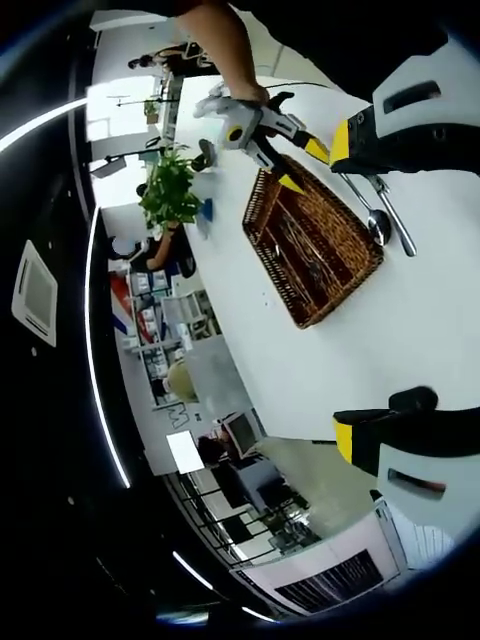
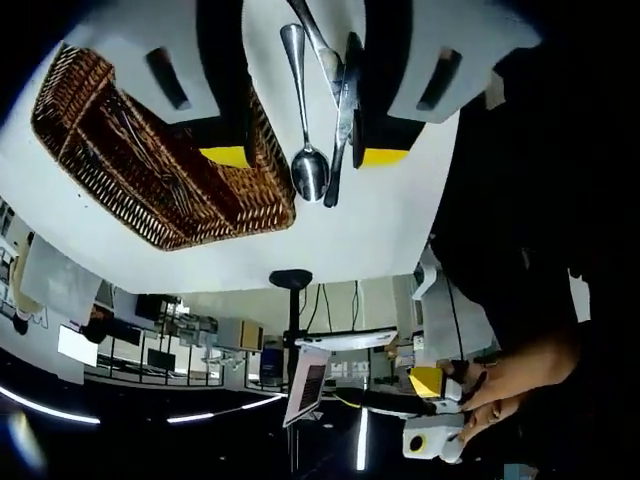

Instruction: Arrange the knives, forks, and spoons in their matching storage slots by inserting each utensil handle-first until every utensil is classified and aligned in the correct compartment

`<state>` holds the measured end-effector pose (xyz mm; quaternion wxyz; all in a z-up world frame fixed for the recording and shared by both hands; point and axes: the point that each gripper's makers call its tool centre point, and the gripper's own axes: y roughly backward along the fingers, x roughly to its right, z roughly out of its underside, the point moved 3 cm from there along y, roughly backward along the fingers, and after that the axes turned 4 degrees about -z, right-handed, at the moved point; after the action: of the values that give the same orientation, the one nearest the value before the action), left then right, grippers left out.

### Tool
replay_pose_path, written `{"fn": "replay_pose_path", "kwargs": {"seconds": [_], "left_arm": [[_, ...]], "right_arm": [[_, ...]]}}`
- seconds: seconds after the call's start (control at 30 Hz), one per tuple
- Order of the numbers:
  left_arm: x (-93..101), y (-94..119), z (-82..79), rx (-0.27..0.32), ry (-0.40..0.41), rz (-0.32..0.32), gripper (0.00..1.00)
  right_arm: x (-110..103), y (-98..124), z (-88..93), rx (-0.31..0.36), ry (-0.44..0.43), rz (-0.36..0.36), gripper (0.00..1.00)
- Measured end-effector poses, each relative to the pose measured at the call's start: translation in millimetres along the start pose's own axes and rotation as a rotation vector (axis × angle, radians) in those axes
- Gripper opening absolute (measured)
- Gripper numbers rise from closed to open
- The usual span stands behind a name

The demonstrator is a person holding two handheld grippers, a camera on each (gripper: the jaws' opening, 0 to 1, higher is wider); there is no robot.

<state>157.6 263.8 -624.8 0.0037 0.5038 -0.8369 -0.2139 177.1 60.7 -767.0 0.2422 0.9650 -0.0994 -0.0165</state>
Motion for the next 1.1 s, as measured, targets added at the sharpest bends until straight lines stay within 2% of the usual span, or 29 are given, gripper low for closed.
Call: {"fn": "replay_pose_path", "kwargs": {"seconds": [0.13, 0.2, 0.3, 0.47, 0.57, 0.6, 0.67, 0.83, 1.0, 1.07, 1.1], "left_arm": [[-0.7, 1, -2.3, 0.008, 0.006, 0.001, 1.00], [-1.3, 2, -3.9, 0.016, 0.015, -0.001, 1.00], [-2.0, 3, -2.7, 0.013, 0.017, -0.009, 1.00], [-0.2, 6, 1.1, 0.003, 0.014, -0.007, 1.00], [-0.2, 10, 4.6, -0.004, 0.015, -0.008, 1.00], [-0.8, 11, 5.1, -0.004, 0.018, -0.011, 1.00], [-3.9, 13, 6.6, -0.008, 0.018, -0.024, 1.00], [-5.9, 16, 7.1, -0.006, 0.023, -0.035, 1.00], [-6.0, 17, 8.9, -0.006, 0.027, -0.038, 1.00], [-5.3, 18, 9.8, -0.008, 0.027, -0.037, 1.00], [-5.2, 18, 10.6, -0.007, 0.027, -0.037, 1.00]], "right_arm": [[0, -11, 11.0, -0.020, -0.007, -0.015, 0.34], [-4, -19, 20.2, -0.017, -0.019, -0.022, 0.30], [-9, -31, 34.8, -0.046, -0.002, -0.018, 0.30], [-4, -39, 41.8, -0.056, -0.017, -0.011, 0.25], [-1, -47, 51.8, -0.083, -0.026, -0.012, 0.23], [2, -48, 52.3, -0.085, -0.026, 0.008, 0.21], [3, -49, 51.9, -0.085, -0.028, -0.001, 0.16], [2, -56, 58.0, -0.109, -0.025, -0.010, 0.16], [3, -60, 61.6, -0.113, -0.063, -0.020, 0.15], [2, -62, 63.7, -0.126, -0.035, -0.018, 0.15], [1, -63, 61.5, -0.111, 0.004, -0.028, 0.13]]}}
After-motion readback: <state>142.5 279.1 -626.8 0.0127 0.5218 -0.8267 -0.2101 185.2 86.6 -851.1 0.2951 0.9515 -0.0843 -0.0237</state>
